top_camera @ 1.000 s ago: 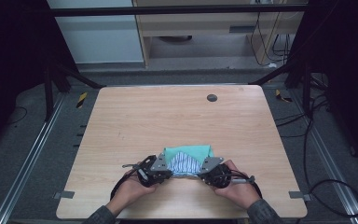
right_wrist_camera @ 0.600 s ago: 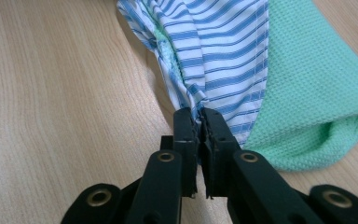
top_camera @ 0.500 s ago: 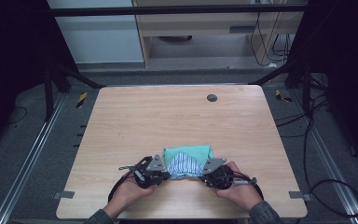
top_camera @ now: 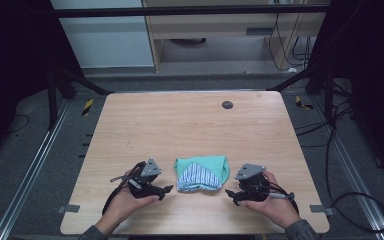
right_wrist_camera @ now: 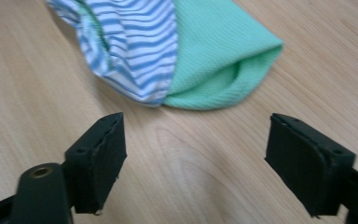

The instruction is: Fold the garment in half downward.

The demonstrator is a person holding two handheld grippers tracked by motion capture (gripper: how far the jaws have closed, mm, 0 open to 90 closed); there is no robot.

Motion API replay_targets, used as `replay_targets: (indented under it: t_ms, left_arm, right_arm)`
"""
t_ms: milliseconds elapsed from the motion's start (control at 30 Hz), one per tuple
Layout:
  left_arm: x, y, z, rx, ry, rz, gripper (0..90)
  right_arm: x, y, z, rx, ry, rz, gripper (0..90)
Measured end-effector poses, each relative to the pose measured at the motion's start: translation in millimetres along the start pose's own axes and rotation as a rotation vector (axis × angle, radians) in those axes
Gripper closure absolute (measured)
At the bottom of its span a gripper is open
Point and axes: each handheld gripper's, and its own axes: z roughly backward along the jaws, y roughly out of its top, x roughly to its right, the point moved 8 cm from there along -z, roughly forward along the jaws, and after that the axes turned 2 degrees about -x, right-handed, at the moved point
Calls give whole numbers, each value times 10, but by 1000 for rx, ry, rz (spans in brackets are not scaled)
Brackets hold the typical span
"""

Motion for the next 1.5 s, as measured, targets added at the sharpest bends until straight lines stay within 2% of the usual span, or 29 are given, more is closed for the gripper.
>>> replay_targets:
  t_ms: [67,100,167,233,267,467,533,567,633,700,767,800,833,867,967,1067,1133,1200,1300,1333,1400,1433,1500]
  left_arm:
    - [-90,-10,16,-4,19,38,176]
    - [-90,-10,16,-4,19,38,153]
    - [-192,-26,38,1,32,81,132]
    - [-217,-29,41,5,36,88,127]
    - [-277,-58,40,5,42,113,120]
    - [-406,-128,23,-14,61,133,98]
    - [-440,-137,15,-19,66,138,93]
    - [-465,-141,6,-22,67,141,83]
    - [-518,-148,-16,-32,67,139,78]
    - [-600,-152,-53,-46,77,142,70]
    - [-637,-150,-68,-53,81,147,70]
    - [-695,-137,-92,-58,84,165,70]
    - [-695,-137,-92,-58,84,165,70]
    - [-721,-126,-100,-58,86,170,70]
    - [-807,-98,-126,-58,101,176,69]
    - [-914,-94,-170,-71,122,185,68]
    - [-944,-95,-185,-76,127,190,67]
    - [-1013,-91,-208,-65,134,206,67]
    - [-1066,-104,-232,-63,147,206,65]
    - [-1091,-112,-248,-62,157,213,65]
    - [-1133,-132,-276,-66,170,222,65]
    - [-1183,-143,-292,-64,192,222,65]
    - [-1207,-143,-294,-58,204,225,65]
  right_arm:
    - [66,-21,3,-2,-17,-21,148]
    - [66,-21,3,-2,-17,-21,148]
    - [164,-46,3,0,-40,-58,122]
    - [194,-50,1,3,-48,-66,117]
    - [241,-56,-11,6,-57,-91,102]
    - [333,-41,-15,25,-66,-130,70]
    - [352,-43,-14,25,-70,-130,67]
    - [414,-52,-31,14,-69,-137,63]
    - [447,-54,-37,15,-71,-145,66]
    - [557,-58,-78,17,-68,-180,70]
    - [580,-60,-91,17,-66,-191,71]
    - [675,-73,-145,13,-77,-208,75]
    - [675,-73,-145,13,-77,-208,75]
    - [747,-76,-182,9,-90,-222,75]
    - [820,-72,-211,8,-101,-235,75]
    - [968,-51,-244,12,-121,-271,75]
    - [1002,-50,-253,10,-126,-280,76]
    - [1104,-67,-292,-18,-145,-288,80]
    - [1169,-63,-320,-17,-156,-310,81]
    - [1233,-61,-358,-14,-165,-326,82]
    - [1263,-61,-379,-5,-169,-339,85]
    - [1327,-76,-421,4,-180,-368,85]
    - [1354,-88,-439,4,-186,-380,85]
